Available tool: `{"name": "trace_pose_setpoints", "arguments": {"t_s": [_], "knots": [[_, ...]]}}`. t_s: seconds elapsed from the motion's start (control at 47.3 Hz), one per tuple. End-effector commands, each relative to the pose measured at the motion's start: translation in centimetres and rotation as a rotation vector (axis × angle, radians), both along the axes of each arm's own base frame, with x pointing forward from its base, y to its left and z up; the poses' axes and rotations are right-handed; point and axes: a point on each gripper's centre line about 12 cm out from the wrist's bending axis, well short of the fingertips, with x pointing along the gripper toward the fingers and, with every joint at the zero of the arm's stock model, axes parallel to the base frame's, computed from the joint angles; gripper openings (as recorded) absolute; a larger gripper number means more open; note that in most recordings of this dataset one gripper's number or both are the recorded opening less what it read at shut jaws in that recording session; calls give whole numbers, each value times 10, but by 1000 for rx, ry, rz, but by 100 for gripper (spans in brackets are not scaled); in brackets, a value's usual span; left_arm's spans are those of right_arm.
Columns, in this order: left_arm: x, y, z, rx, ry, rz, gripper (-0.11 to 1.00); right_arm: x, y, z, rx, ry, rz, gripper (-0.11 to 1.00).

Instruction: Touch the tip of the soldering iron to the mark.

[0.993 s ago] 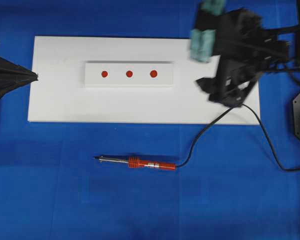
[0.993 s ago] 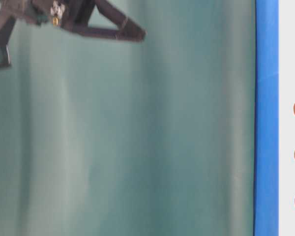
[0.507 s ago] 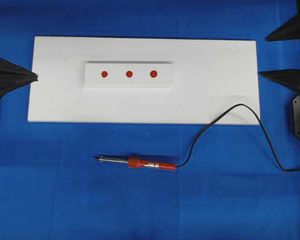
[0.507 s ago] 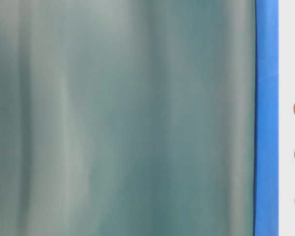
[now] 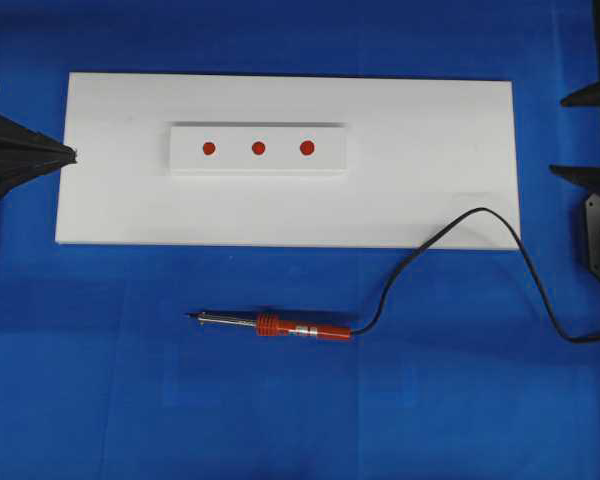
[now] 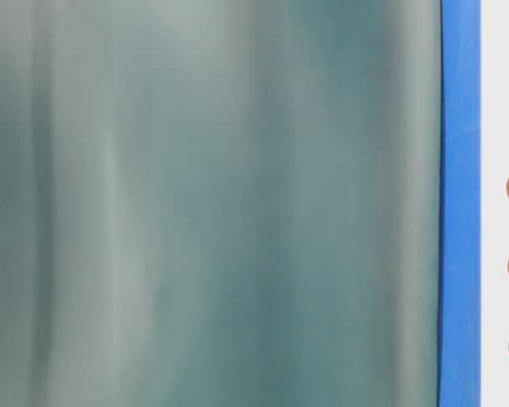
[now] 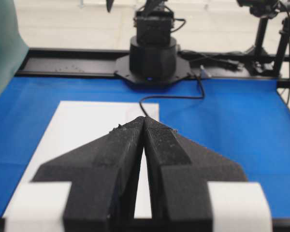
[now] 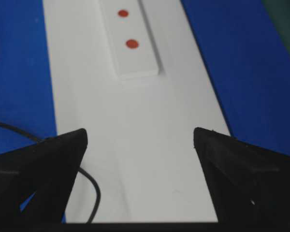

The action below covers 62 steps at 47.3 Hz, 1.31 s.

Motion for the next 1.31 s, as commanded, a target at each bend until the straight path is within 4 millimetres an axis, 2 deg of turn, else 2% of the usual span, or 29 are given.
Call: {"name": "trace_pose_setpoints", "arguments": {"t_s": [0.0, 0.127, 1.289], "knots": [[1, 0, 2, 0, 2, 0, 2, 4, 1, -1, -8, -17, 13, 90], [1, 0, 1, 0, 15, 0, 2, 8, 1, -5, -9, -13, 19, 87], [1, -2, -1, 0, 29, -10, 2, 8, 2, -5, -9, -13, 21, 87]]}}
